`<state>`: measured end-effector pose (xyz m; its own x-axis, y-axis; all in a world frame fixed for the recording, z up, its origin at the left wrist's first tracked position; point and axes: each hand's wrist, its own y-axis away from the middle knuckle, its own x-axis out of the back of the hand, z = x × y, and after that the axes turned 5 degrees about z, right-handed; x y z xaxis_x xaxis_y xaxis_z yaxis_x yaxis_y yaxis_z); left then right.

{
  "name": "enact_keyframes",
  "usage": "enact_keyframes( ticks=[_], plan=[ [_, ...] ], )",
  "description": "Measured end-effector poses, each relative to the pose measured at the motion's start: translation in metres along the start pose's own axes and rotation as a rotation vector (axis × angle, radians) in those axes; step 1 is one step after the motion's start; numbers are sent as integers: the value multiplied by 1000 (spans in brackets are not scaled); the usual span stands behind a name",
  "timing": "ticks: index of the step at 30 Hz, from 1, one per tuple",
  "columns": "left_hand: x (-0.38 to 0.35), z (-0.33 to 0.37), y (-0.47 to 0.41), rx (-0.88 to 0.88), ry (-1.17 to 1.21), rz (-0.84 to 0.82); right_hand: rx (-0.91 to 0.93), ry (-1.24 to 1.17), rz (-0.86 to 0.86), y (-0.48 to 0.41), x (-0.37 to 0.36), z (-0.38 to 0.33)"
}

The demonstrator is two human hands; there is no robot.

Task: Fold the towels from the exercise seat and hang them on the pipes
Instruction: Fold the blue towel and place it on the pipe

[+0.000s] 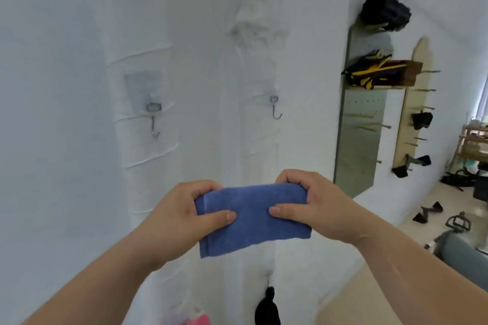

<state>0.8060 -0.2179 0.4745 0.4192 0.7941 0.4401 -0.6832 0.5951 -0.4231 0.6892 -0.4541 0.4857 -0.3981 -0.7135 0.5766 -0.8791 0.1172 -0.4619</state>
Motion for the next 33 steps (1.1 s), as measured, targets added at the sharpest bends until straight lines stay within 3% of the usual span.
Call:
enact_keyframes(
  ticks=[4, 7, 11, 16, 23, 33],
  plan=[
    [-66, 40, -69, -31, 62, 255, 49, -118, 132, -44, 75, 45],
    [-107, 67, -112, -45, 33, 311, 17, -210, 207, -78, 124, 68],
    [-134, 98, -160, -102, -32, 440, 84, -276, 189, -122, 169, 82],
    [-127, 135, -200, -174, -90, 575, 231, -476, 39, -161, 205, 82],
    [-116, 129, -233, -191, -295, 636, 370, -436, 72, -210, 200, 98],
    [-108, 68, -256, -197, -522, 693, 512, -127, 155, -257, 144, 142]
  ],
)
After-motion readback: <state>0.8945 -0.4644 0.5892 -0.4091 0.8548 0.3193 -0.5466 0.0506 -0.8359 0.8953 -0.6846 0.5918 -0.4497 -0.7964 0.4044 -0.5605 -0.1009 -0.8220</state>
